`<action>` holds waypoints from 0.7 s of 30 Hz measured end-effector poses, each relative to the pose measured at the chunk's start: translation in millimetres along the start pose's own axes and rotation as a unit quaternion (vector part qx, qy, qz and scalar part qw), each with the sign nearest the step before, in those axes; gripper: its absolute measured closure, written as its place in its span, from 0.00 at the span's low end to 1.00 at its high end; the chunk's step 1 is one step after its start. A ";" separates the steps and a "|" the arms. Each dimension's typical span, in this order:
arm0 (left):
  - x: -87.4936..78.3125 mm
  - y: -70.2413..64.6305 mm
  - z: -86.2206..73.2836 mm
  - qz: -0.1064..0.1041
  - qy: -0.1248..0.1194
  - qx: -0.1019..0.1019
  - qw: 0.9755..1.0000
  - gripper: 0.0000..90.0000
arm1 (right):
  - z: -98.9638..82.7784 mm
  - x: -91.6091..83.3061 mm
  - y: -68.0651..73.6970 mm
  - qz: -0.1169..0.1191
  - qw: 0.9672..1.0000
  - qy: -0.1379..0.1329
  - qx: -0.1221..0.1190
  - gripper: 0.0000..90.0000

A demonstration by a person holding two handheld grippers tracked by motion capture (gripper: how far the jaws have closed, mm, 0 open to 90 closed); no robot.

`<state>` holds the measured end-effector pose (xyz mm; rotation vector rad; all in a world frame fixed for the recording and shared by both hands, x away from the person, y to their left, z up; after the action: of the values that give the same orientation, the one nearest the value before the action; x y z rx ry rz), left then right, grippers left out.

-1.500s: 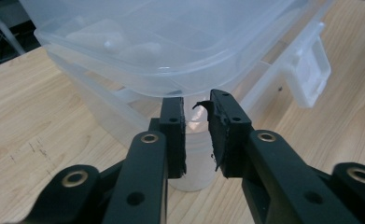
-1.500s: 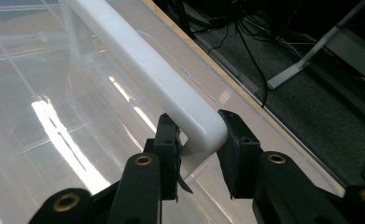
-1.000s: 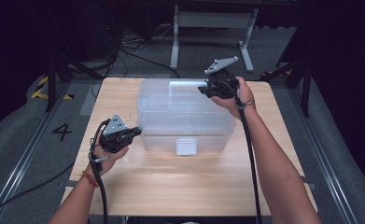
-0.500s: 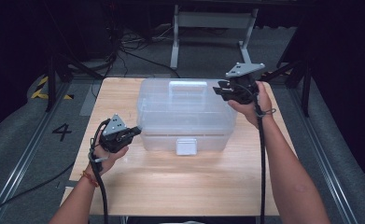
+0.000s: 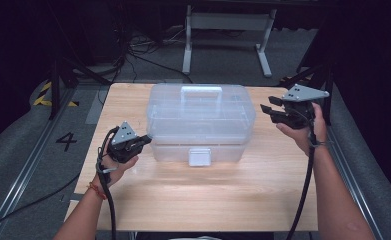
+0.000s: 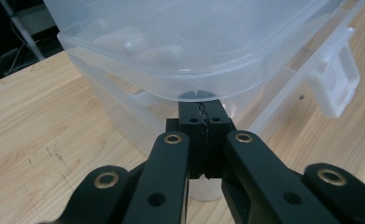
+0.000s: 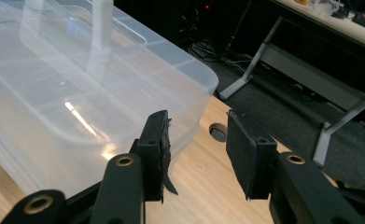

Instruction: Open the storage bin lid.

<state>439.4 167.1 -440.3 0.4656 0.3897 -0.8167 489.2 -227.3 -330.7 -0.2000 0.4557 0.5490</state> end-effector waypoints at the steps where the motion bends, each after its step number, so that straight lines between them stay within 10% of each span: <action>1: -0.2 0.0 -0.1 0.000 0.001 -0.001 1.000 0.99 | -4.4 -1.3 -2.2 0.002 1.000 -0.001 0.006 0.66; 21: -4.3 2.9 5.1 0.007 0.002 0.009 1.000 1.00 | -79.9 15.0 14.1 0.047 0.998 0.027 0.011 0.56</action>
<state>439.7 168.7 -433.2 0.4869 0.3829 -0.8061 463.9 -232.8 -409.1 -0.1739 0.5248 0.6321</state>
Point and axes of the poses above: each handheld gripper's, and its own axes: x roughly forward along the jaws, z roughly out of its top, y roughly to its left, the point moved 8 cm from there along x, roughly forward along the jaws, and after that the axes turned 12 degrees about x, right-handed, at the moved point
